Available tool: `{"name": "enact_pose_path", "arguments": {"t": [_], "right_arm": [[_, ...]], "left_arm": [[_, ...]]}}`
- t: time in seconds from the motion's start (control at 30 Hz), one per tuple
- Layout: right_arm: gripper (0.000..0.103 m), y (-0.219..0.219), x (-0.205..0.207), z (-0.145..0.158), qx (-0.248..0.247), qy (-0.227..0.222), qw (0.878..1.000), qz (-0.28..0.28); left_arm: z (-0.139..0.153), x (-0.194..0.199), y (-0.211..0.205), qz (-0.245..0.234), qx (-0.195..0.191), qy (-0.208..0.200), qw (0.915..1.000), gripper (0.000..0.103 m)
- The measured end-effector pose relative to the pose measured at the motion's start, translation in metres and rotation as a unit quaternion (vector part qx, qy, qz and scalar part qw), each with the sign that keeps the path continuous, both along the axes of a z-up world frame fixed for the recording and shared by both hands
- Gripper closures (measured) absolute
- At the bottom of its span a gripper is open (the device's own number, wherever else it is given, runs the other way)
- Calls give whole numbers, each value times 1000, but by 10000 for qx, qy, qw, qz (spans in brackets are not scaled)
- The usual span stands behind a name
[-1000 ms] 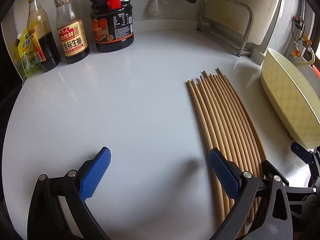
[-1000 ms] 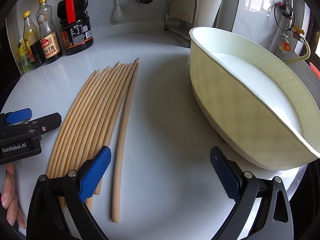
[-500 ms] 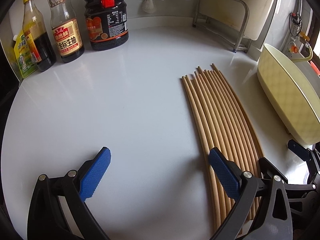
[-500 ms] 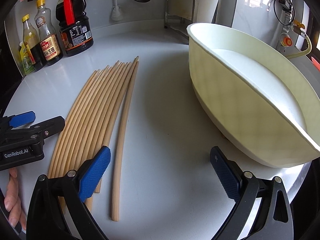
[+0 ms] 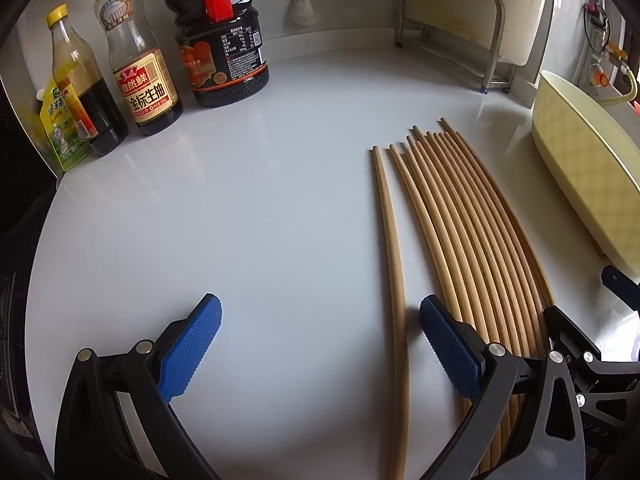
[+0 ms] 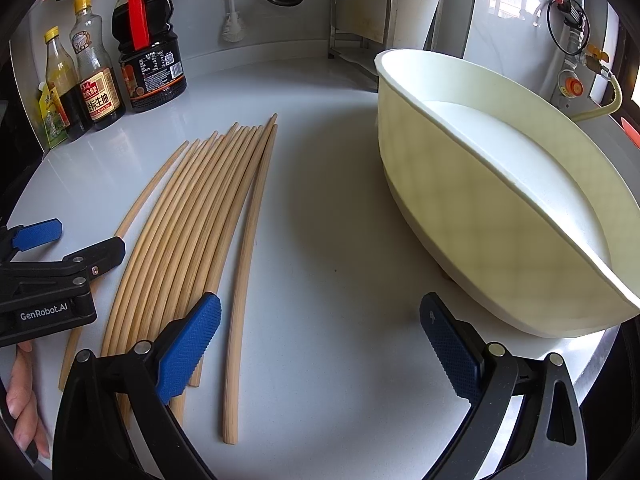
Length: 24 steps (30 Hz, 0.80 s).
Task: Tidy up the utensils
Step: 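Lower both tools to the wooden chopsticks and separate one chopstick each, then close the left tool on one chopstick while the right tool closes on another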
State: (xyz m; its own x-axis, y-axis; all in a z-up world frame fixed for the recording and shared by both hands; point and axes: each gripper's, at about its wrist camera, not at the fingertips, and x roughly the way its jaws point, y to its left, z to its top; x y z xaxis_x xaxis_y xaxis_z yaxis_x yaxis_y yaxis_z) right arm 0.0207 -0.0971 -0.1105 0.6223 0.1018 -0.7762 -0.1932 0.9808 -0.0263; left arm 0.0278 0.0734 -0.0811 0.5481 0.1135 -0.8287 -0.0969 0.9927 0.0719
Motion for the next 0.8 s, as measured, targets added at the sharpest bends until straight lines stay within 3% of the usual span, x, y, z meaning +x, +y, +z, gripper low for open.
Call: {"name": "enact_pose_path", "arguments": {"t": [0.2,0.47,0.53,0.6,0.63,0.67,0.73,0.77,0.8], "right_arm": [[8,8,7,1,-133,-76,9999,-25],[13,23,20,3,-250,-183,9994,119],[27,30,19,4,-300,-287,9988,269],[47,36,17,5,-439,-415,9975,354],[63,39,16,6,-521,-448,9967,438],[73,43,15,6,-611,-465,9958,508],[81,47,11,5,-731,-494,9941,625],[91,49,9,5,-764,-486,9935,693],[96,51,8,4,-762,-448,9932,761]], "left_arm": [[1,6,4,-4,217,-76,9997,5],[1,10,8,-135,126,-32,9998,9],[3,8,8,-179,60,-60,9998,20],[5,6,6,-194,82,-110,9997,42],[6,5,6,-213,75,-120,9997,46],[6,4,6,-219,71,-130,9997,55],[7,1,4,-244,79,-139,9996,74],[6,1,2,-274,81,-132,9995,90],[6,0,1,-315,77,-120,9994,96]]}}
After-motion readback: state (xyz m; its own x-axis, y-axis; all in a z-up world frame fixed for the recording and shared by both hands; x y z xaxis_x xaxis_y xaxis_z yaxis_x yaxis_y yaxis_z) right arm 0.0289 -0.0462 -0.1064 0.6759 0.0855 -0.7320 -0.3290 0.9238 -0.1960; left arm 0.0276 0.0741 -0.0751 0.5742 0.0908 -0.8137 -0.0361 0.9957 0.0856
